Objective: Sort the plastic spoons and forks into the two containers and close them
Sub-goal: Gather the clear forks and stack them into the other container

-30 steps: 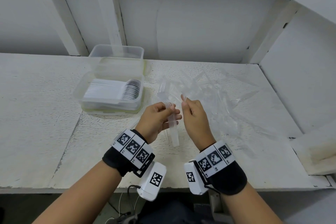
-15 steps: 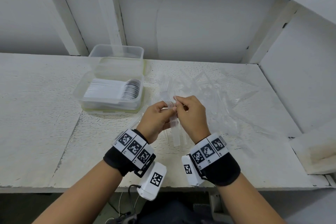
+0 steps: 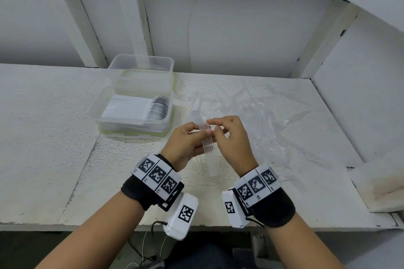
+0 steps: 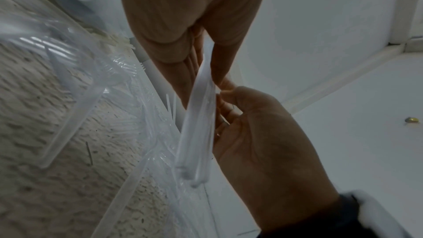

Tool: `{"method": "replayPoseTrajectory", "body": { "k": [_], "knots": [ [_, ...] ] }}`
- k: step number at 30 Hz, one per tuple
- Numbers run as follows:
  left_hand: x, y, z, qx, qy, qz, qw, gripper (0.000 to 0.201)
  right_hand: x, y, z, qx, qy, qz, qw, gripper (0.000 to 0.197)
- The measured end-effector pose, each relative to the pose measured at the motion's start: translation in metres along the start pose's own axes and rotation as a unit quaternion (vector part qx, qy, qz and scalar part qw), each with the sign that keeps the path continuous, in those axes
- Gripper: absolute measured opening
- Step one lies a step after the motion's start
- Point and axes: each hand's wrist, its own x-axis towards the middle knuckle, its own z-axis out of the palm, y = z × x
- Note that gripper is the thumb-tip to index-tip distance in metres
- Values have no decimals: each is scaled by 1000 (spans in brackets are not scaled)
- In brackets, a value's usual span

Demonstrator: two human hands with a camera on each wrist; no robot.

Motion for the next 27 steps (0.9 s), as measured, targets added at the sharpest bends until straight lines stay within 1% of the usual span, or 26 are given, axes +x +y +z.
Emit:
{"method": "replayPoseTrajectory", "body": {
  "k": [3,6,7,9,11,13,14,17,20,22,24,27],
  "knots": [
    [2,0,-1,-17,6,-6,1000,3,0,1,-1,8,-29,10,999,32],
    [2,2,0,-25,13,-11,1000,9,-1,1,-3,18,-64,22,998,35],
    [2,3,1,-28,22,-11,999,8,-1,1,-4,10,-72,20,997,36],
    [4,5,2,-46,46,-9,998,4,-4,0,-5,-21,-82,5,996,38],
    [6,7,3,-66,72,0,995,6,-7,-3,-7,-62,-103,-10,993,43],
    [8,9,5,-80,84,10,993,9,-7,-6,-7,-125,-136,-25,983,52],
    [8,9,6,-87,86,13,992,10,-6,-8,-6,-155,-145,-37,976,52],
    [9,9,10,-96,95,15,991,8,-1,-7,-2,-215,-133,-83,964,45],
    [11,10,8,-97,94,13,991,11,1,-6,1,-255,-129,-124,950,42],
    [11,13,5,-88,86,11,992,5,4,-8,1,-276,-131,-136,942,40],
    [9,20,1,-73,76,14,994,15,8,-13,2,-284,-137,-139,939,40],
    [10,37,-11,-81,82,34,993,20,17,-18,4,-290,-134,-198,927,38]
  ]
}}
